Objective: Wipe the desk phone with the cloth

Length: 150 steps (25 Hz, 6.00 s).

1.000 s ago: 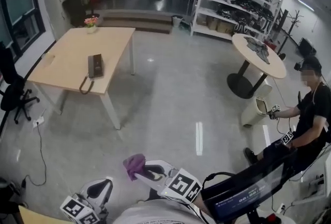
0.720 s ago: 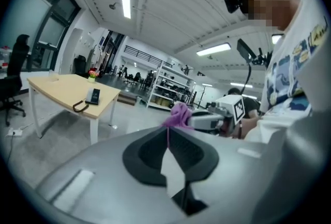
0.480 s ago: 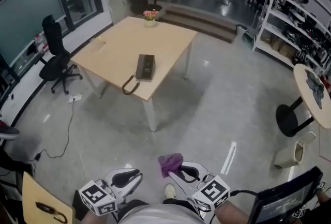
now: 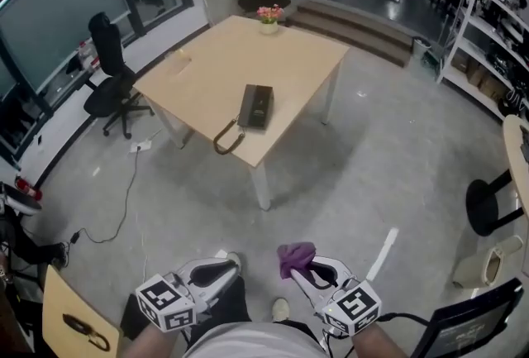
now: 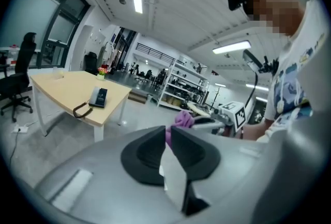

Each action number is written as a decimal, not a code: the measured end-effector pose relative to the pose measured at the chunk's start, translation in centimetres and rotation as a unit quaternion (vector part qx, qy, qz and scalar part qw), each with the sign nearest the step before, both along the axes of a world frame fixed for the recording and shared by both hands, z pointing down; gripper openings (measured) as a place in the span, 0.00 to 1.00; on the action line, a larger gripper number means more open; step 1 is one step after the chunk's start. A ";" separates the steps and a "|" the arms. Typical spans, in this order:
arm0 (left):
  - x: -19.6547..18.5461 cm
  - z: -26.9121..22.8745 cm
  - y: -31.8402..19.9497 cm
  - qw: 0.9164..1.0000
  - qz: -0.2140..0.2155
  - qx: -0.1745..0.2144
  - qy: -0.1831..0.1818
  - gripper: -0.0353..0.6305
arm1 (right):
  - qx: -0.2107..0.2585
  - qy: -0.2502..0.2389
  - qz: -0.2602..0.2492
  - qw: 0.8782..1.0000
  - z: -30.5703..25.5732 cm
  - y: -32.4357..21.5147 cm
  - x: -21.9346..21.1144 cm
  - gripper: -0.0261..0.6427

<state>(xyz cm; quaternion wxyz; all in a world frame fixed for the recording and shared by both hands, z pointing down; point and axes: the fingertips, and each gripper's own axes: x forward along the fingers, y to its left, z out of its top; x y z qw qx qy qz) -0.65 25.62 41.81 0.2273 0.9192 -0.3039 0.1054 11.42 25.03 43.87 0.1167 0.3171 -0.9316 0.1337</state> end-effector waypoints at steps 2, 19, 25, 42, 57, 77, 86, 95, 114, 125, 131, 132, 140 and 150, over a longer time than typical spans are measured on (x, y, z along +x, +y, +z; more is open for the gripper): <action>-0.3 0.1 -1.7 1.000 0.005 0.002 0.001 0.11 | 0.000 0.001 0.004 1.000 -0.1 -1.6 -0.2 0.18; -6.3 3.0 -21.6 0.993 0.111 -0.019 0.034 0.15 | 0.009 0.043 0.106 0.993 -1.5 -19.4 -6.2 0.18; -7.3 4.5 -26.7 0.994 0.097 -0.043 0.036 0.19 | 0.006 0.054 0.094 0.994 -1.4 -23.2 -7.4 0.18; -6.7 14.8 -44.3 0.980 0.072 -0.185 0.024 0.40 | -0.026 0.050 0.092 0.994 0.8 -30.9 -2.1 0.18; -0.9 21.4 -53.9 0.941 0.173 -0.285 0.060 0.51 | -0.091 0.077 0.166 0.979 1.8 -35.5 -4.9 0.18; 2.2 18.0 -51.3 0.911 0.211 -0.337 0.113 0.33 | -0.087 0.081 0.213 0.970 1.0 -37.8 -5.0 0.18; 1.7 12.1 -47.4 0.916 0.207 -0.313 0.141 0.33 | 0.001 0.077 0.158 0.984 -3.8 -46.0 -6.6 0.18; 0.8 10.2 -45.2 0.918 0.195 -0.303 0.163 0.32 | -0.009 0.068 0.068 0.995 -2.5 -45.6 -10.9 0.18; -1.0 7.0 -44.4 0.922 0.183 -0.279 0.196 0.32 | 0.002 0.066 0.018 0.998 -4.6 -39.4 -9.6 0.18; -0.7 7.1 -43.2 0.924 0.177 -0.273 0.200 0.32 | 0.015 0.050 0.031 0.998 -5.5 -42.6 -9.0 0.18; -1.7 7.0 -43.3 0.927 0.169 -0.266 0.203 0.32 | -0.036 0.056 0.017 0.998 -1.6 -37.3 -8.7 0.18; -1.8 6.9 -43.4 0.927 0.169 -0.265 0.204 0.32 | -0.046 0.058 0.016 0.997 -1.0 -36.5 -8.5 0.18; -2.0 6.7 -43.4 0.926 0.172 -0.268 0.203 0.32 | -0.055 0.075 0.013 0.996 -1.3 -35.1 -7.5 0.18; -2.1 6.5 -42.0 0.923 0.201 -0.265 0.194 0.32 | 0.037 0.035 0.059 0.997 -8.6 -44.1 -7.7 0.18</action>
